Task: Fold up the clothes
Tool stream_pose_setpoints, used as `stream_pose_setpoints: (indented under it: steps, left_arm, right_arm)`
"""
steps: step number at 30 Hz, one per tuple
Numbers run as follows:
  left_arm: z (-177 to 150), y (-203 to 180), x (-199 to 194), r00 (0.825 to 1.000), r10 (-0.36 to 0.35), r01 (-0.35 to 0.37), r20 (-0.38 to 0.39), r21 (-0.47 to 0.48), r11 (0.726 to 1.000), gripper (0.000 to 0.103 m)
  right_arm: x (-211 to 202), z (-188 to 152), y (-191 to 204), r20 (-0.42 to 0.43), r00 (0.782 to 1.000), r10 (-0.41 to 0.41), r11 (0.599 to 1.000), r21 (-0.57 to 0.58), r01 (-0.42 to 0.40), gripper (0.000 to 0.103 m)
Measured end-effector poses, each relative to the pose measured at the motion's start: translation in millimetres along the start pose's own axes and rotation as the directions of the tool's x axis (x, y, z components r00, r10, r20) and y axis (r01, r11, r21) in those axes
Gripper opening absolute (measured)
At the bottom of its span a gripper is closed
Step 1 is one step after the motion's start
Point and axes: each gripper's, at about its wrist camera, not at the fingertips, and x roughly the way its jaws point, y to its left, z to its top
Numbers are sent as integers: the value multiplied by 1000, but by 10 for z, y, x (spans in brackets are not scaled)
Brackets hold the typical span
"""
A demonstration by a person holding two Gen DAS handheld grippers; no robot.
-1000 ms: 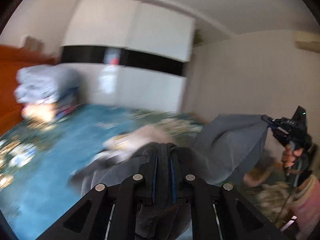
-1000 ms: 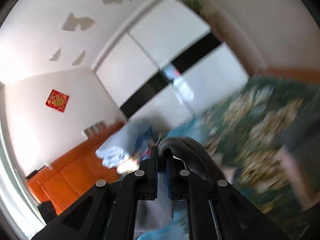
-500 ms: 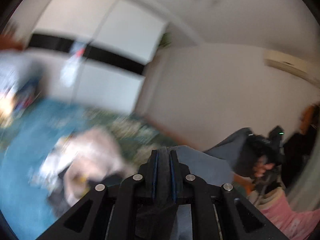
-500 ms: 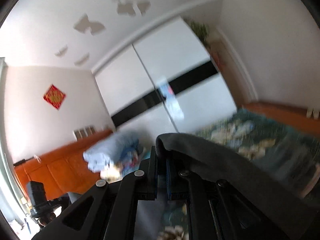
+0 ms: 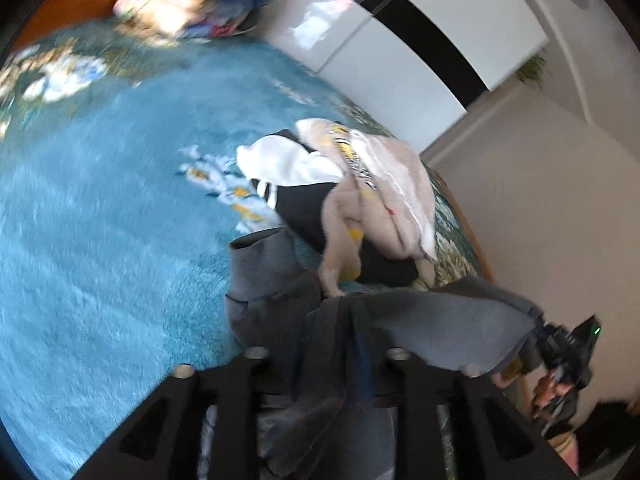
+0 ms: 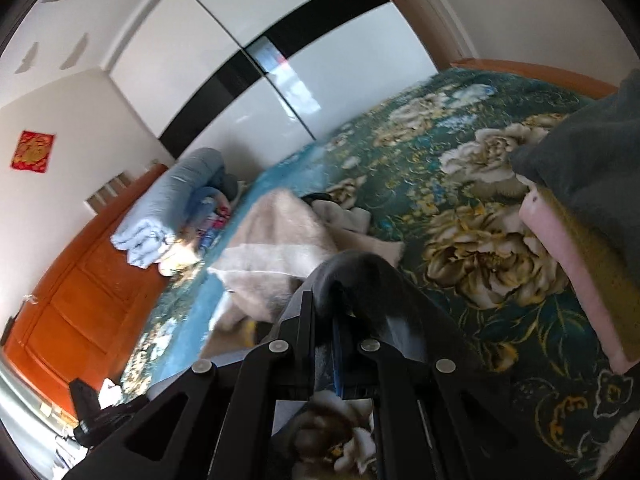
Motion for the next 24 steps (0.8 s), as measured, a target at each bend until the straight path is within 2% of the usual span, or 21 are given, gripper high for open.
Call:
stream_pose_setpoints:
  steps: [1, 6, 9, 12, 15, 18, 20, 22, 24]
  left_arm:
    - [-20, 14, -78, 1000, 10, -10, 21, -2, 1000, 63]
    - [-414, 55, -643, 992, 48, -49, 113, 7, 999, 72]
    - [-777, 141, -721, 995, 12, -8, 102, -33, 999, 77]
    - [-1045, 185, -550, 998, -50, 52, 30, -78, 996, 77]
    - [-1123, 225, -263, 995, -97, 94, -11, -139, 986, 77]
    - [-1127, 380, -15, 990, -138, 133, -2, -260, 956, 75]
    - [-1154, 471, 70, 984, -175, 171, 16, -333, 927, 75]
    - [-1183, 510, 98, 980, -197, 194, 32, -376, 906, 61]
    - [-1197, 485, 77, 980, -195, 196, 41, -381, 904, 55]
  right_arm:
    - [25, 11, 4, -4, 1000, -13, 1000, -6, 13, 7]
    - [106, 73, 15, -21, 998, -59, 998, -32, 59, 7]
    - [117, 62, -49, -25, 998, -58, 998, -19, 58, 7]
    - [122, 22, -123, -38, 998, -52, 999, 8, 52, 7]
    - [78, -17, -168, -47, 998, -48, 998, 28, 49, 7]
    - [2, -38, -188, -46, 998, -47, 999, 26, 48, 7]
    - [-60, -51, -191, -45, 997, -57, 998, 14, 57, 7]
    - [-93, -56, -209, -46, 997, -63, 998, 11, 63, 7]
    - [-115, -60, -228, -45, 997, -58, 998, 24, 59, 7]
